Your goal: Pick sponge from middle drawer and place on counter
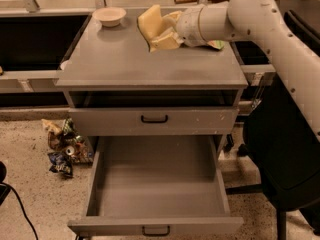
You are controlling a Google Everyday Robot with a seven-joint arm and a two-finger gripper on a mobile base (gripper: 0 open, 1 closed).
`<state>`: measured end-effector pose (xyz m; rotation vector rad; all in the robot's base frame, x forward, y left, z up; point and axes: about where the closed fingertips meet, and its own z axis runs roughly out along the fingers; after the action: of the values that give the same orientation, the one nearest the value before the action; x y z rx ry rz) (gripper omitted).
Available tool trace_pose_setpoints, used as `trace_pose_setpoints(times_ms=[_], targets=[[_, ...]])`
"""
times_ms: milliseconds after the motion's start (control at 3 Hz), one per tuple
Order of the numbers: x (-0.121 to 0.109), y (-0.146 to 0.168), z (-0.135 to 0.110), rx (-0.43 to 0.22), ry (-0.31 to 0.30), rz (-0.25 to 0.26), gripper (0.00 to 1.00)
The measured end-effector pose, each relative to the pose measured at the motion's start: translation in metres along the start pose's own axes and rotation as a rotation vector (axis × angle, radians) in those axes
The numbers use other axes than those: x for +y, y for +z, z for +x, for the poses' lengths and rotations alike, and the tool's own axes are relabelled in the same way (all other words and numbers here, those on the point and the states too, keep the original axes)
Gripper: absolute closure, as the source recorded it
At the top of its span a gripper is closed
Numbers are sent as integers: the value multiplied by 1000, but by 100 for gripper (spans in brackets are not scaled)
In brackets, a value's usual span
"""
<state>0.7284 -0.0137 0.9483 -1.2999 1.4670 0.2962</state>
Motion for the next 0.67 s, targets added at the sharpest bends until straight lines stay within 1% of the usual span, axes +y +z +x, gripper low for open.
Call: trace_pose_setpoints(times_ms=[333,667], targets=[[3,23,3,35,-3,-37,81],[7,41,12,57,23,-76,58]])
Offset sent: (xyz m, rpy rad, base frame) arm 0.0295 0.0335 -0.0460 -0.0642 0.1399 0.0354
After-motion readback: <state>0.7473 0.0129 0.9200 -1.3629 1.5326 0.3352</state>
